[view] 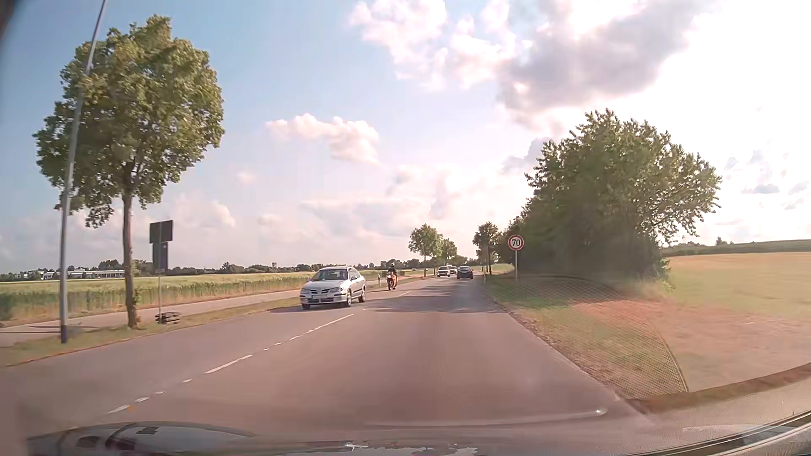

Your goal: Follow the waypoints while adhering to traffic rules and regulations

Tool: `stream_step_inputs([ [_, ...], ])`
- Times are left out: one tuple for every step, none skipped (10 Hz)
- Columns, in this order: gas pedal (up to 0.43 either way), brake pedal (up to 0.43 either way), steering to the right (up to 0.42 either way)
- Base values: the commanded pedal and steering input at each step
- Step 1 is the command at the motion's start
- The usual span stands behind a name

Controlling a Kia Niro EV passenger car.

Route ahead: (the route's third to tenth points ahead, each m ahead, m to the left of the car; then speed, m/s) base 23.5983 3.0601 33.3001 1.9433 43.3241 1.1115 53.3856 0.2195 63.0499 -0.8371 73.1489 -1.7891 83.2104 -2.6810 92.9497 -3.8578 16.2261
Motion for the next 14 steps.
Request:
stream_step_inputs([
  [0.177, 0.012, 0.011],
  [0.189, 0.012, 0.011],
  [0.189, 0.012, 0.011],
  [0.189, 0.012, 0.010],
  [0.189, 0.012, 0.010],
  [0.189, 0.012, 0.011],
  [0.189, 0.012, 0.011],
  [0.189, 0.012, 0.012],
  [0.197, 0.012, 0.013],
  [0.197, 0.012, 0.013],
  [0.197, 0.012, 0.013],
  [0.197, 0.012, 0.013],
  [0.197, 0.012, 0.014],
  [0.197, 0.012, 0.014],
])
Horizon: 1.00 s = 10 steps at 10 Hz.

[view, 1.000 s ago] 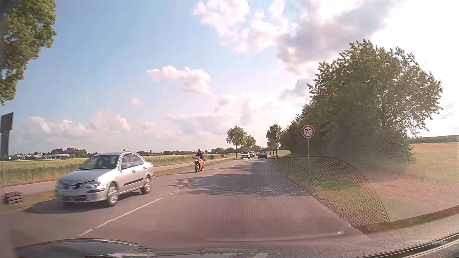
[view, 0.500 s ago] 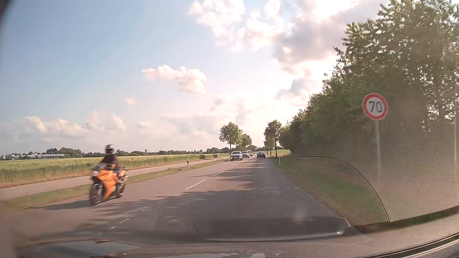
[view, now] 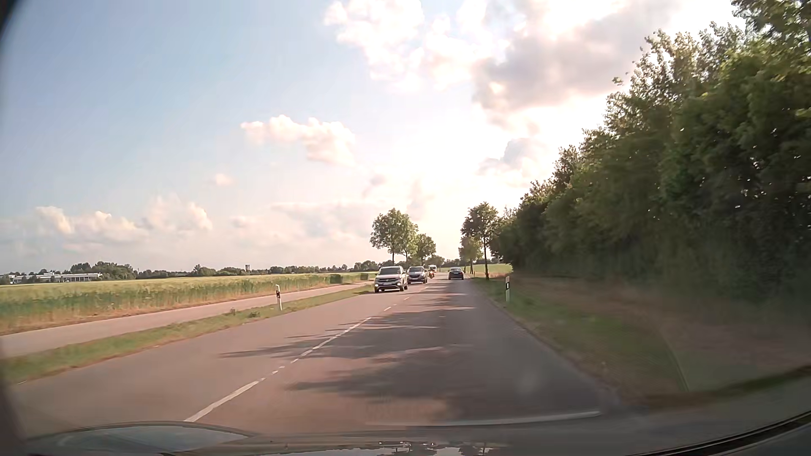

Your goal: Follow the waypoints while adhering to traffic rules and regulations

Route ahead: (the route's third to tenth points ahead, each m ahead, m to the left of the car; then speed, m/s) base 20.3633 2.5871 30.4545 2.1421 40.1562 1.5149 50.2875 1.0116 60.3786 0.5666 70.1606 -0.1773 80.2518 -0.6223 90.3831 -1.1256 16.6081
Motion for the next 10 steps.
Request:
stream_step_inputs([
  [0.197, 0.012, 0.015],
  [0.197, 0.012, 0.015],
  [0.197, 0.012, 0.015],
  [0.197, 0.012, 0.014],
  [0.197, 0.012, 0.014],
  [0.197, 0.012, 0.012],
  [0.197, 0.012, 0.008],
  [0.197, 0.012, 0.006],
  [0.197, 0.012, 0.006],
  [0.197, 0.012, 0.006],
])
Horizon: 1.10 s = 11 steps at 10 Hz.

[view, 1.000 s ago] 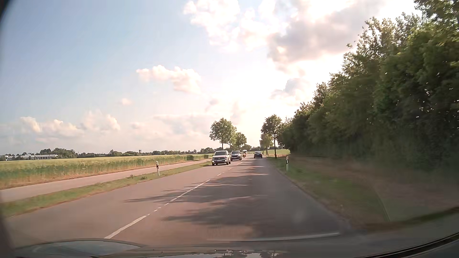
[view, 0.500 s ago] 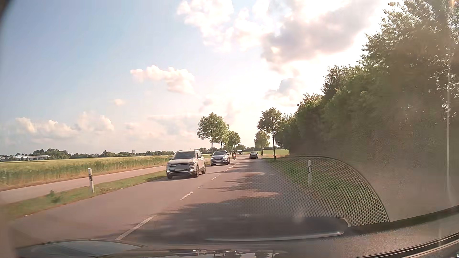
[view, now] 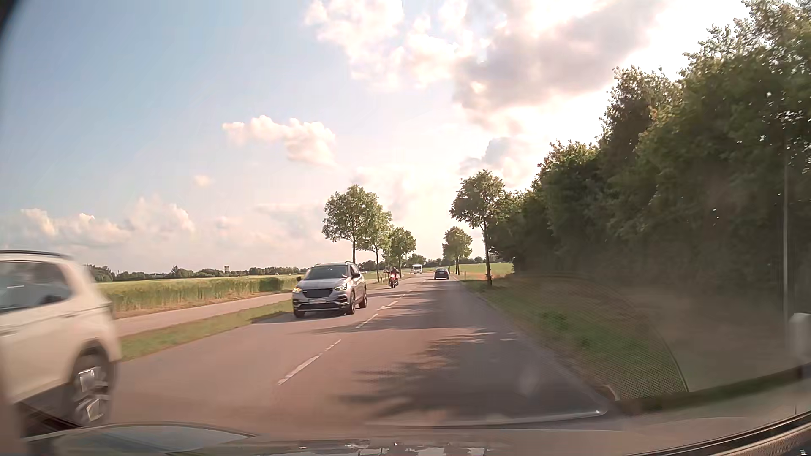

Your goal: Follow the waypoints while adhering to traffic rules and regulations

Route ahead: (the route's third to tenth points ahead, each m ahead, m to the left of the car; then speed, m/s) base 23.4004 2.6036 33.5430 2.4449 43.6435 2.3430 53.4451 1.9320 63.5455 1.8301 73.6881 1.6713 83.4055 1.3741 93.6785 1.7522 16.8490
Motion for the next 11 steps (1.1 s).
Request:
stream_step_inputs([
  [0.197, 0.012, 0.006],
  [0.197, 0.012, 0.006],
  [0.197, 0.012, 0.006],
  [0.220, 0.012, 0.006],
  [0.228, 0.012, 0.006],
  [0.228, 0.012, 0.005],
  [0.240, 0.012, 0.004],
  [0.240, 0.012, 0.003],
  [0.240, 0.012, 0.002],
  [0.240, 0.012, 0.002],
  [0.248, 0.012, 0.002],
])
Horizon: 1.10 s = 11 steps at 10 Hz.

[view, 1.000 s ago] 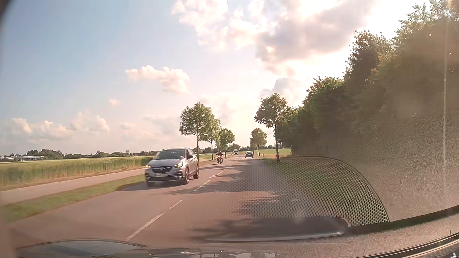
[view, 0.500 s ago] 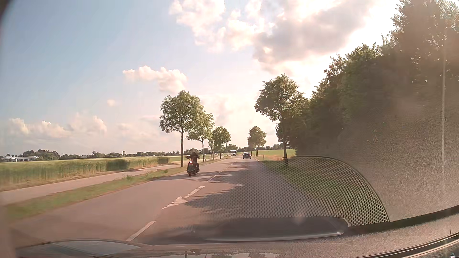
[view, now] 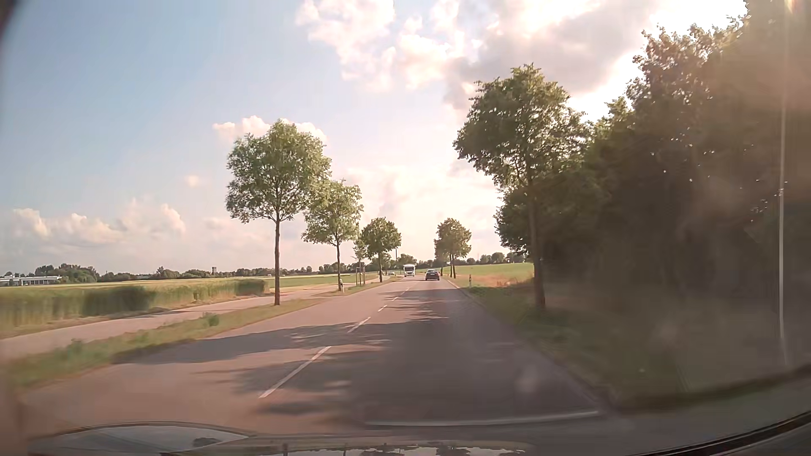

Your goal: Follow the waypoints while adhering to traffic rules and regulations

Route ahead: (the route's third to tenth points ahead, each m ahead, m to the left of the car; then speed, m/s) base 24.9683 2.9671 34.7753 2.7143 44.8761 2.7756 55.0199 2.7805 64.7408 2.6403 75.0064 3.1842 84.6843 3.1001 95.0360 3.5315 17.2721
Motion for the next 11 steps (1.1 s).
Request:
stream_step_inputs([
  [0.248, 0.012, 0.002],
  [0.248, 0.012, 0.001],
  [0.248, 0.012, 0.001],
  [0.248, 0.012, 0.001],
  [0.248, 0.012, 0.001],
  [0.248, 0.012, 0.001],
  [0.248, 0.012, 0.001],
  [0.248, 0.012, 0.001],
  [0.248, 0.012, 0.001],
  [0.248, 0.012, 0.001],
  [0.248, 0.012, 0.001],
])
